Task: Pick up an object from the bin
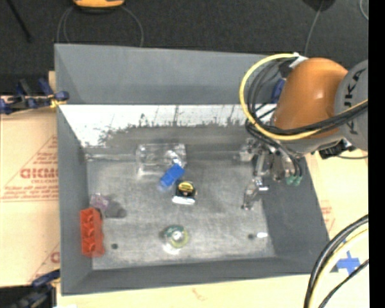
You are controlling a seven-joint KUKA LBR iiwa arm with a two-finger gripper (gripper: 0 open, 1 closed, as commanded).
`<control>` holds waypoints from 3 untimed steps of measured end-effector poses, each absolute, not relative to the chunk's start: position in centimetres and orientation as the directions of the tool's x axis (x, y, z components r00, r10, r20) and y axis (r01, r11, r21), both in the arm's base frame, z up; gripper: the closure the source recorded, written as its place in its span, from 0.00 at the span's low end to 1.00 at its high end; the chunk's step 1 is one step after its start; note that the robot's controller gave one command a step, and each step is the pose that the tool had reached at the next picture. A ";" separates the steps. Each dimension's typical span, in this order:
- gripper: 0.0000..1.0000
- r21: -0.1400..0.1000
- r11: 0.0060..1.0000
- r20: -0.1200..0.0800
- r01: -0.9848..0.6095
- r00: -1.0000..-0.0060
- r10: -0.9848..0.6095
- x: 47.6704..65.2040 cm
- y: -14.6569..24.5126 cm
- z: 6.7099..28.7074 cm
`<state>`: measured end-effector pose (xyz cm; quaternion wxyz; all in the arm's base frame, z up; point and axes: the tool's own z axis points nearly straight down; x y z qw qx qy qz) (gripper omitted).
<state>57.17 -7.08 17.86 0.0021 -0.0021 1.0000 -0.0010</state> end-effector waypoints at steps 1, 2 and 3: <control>0.00 0.003 0.998 -0.005 0.055 -0.998 0.055 60.4 -1.6 13.3; 0.00 -0.003 0.994 -0.009 -0.112 -0.994 -0.112 62.3 5.4 7.4; 1.00 -0.001 0.994 -0.015 -0.111 -0.994 -0.111 62.5 5.5 7.7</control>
Offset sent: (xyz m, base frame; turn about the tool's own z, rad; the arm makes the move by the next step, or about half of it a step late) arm 0.0305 0.0512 -0.0437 0.0653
